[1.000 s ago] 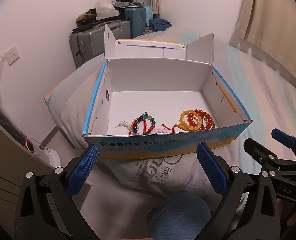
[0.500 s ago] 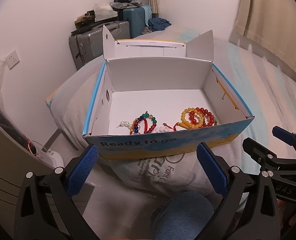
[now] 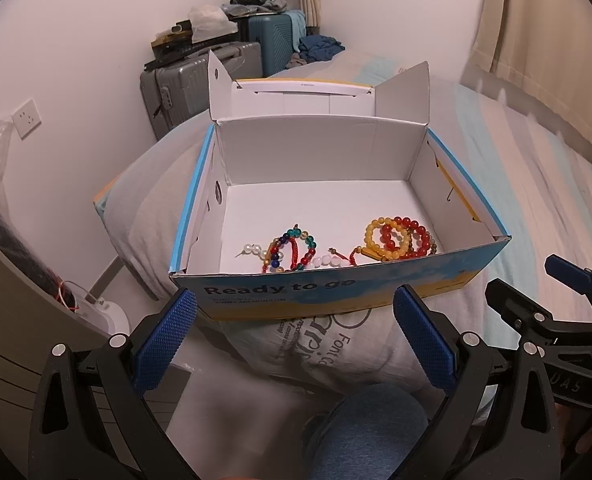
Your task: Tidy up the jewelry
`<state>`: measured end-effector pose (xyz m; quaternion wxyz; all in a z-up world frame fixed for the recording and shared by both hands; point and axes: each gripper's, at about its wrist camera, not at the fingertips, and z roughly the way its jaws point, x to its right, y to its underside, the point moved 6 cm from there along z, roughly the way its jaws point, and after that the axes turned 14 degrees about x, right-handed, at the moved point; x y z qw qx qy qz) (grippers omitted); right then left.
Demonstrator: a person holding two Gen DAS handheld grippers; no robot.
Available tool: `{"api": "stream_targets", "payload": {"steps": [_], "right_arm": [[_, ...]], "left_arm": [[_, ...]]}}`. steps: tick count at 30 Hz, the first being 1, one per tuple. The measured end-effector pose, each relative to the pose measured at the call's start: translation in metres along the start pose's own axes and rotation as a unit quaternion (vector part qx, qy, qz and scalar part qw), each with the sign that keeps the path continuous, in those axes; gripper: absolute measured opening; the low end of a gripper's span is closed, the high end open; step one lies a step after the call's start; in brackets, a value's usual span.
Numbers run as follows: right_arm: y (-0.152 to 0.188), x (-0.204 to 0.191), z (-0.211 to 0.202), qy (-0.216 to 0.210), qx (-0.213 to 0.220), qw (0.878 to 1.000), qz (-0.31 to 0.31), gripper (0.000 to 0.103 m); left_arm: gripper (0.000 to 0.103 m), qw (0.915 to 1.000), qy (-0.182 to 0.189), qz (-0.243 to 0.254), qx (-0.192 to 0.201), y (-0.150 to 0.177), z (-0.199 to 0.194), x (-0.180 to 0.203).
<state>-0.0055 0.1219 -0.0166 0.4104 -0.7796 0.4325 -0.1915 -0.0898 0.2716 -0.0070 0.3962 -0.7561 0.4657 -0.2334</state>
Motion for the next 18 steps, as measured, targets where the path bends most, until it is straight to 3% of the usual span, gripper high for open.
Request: {"api": "stream_targets", "payload": {"steps": [18], "right_arm": [[0.0036, 0.0094, 0.0037, -0.001, -0.005, 1.000, 0.000, 0.095]], "left_arm": [[0.097, 0.9998, -0.007, 0.020, 0.002, 0.0034, 0.0014, 0.0078]]}}
